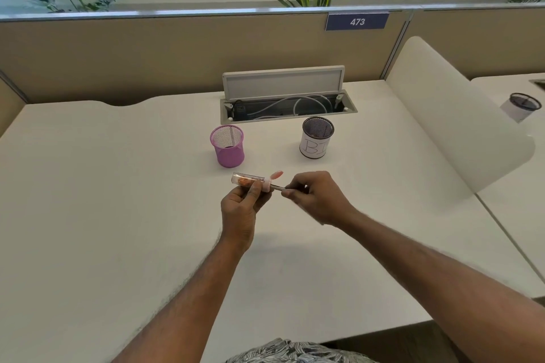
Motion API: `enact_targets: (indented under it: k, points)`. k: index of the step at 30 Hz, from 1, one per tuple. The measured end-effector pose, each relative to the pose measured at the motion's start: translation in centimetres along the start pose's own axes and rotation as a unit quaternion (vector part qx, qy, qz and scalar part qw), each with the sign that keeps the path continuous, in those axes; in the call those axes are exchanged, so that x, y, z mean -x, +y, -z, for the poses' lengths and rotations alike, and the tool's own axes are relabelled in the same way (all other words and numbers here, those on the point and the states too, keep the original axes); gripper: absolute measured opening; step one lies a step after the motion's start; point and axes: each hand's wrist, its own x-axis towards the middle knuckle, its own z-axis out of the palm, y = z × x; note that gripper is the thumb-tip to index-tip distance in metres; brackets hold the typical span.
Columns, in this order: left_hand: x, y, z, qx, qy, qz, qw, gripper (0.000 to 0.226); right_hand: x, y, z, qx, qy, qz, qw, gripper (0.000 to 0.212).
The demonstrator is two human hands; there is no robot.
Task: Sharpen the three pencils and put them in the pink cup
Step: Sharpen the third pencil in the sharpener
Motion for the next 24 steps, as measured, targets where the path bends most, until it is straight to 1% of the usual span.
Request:
enact_targets:
  k: [4, 8, 11, 15, 21, 24]
  points:
    - [-0.3, -0.5, 0.3, -0.027, 0.007, 0.009, 1.0, 0.023, -0.6, -0.2, 1.1, -0.06, -0.089, -0.074, 0.991, 0.018]
    - [-0.3, -0.2, 0.1, -0.015, -0.013, 0.009, 1.0, 0.018, -0.8, -0.2, 1.8, -0.163, -0.143, -0.157, 0.963, 0.022]
    - [-0.2, -0.2, 0.1, 0.003, -0.037, 0.01, 0.999, 0.021, -1.2, -0.1, 2.2, -0.196, -0.186, -0.196, 0.943, 0.024]
    - [-0.1, -0.4, 0.3, 0.012, -0.047, 0.011, 0.999, 0.019, -1.2, 0.2, 2.4, -0.217, -0.218, -0.221, 0.926, 0.026]
    - [-0.2, -0.2, 0.4, 0.021, -0.066, 0.013, 0.998, 0.018, -0.9, 0.3, 2.7, -0.283, -0.261, -0.286, 0.877, 0.03]
    - [-0.4, 0.0, 0.5, 0.031, -0.065, 0.017, 0.997, 0.018, -0.8, 0.4, 3.0, -0.302, -0.273, -0.303, 0.862, 0.03]
